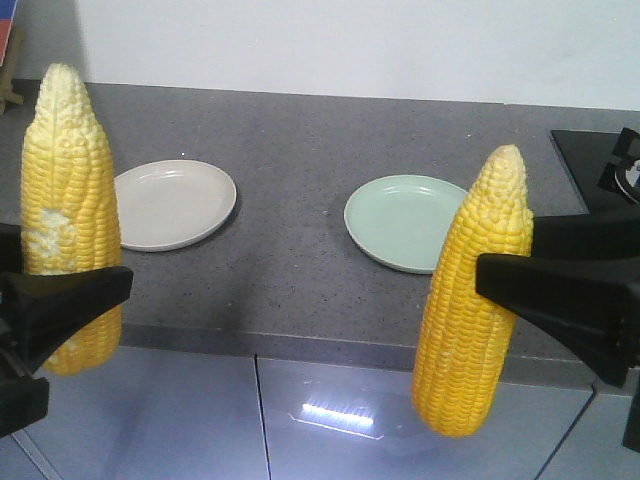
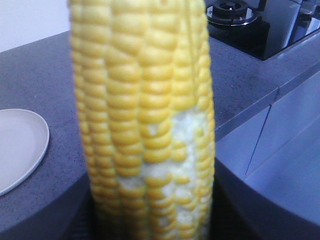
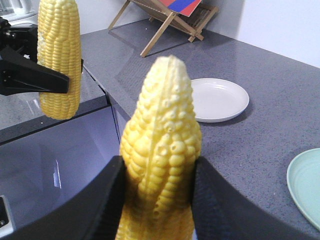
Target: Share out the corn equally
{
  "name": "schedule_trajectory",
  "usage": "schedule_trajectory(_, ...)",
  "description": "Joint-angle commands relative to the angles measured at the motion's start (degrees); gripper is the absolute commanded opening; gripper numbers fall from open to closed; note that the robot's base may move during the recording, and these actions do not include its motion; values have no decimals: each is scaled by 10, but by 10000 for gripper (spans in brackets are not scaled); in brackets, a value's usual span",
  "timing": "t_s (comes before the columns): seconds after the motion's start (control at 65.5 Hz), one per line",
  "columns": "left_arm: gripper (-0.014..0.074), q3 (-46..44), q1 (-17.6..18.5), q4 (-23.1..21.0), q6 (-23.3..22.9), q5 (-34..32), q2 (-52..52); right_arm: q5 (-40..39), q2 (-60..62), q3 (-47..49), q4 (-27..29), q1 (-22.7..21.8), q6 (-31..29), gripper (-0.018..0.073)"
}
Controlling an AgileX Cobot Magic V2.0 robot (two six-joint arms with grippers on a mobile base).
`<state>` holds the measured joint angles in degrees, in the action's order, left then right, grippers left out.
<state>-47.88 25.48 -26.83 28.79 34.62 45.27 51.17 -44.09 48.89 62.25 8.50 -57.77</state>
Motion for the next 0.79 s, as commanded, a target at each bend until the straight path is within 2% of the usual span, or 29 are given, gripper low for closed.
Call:
schedule_trajectory(0.0,237,-16,0,-16,-1,-34,-5,-19,3,15,28,-2,-3,211)
schedule_trajectory(0.779,237,-16,0,-16,-1,-34,-5,-19,3,15,28,-2,-3,211)
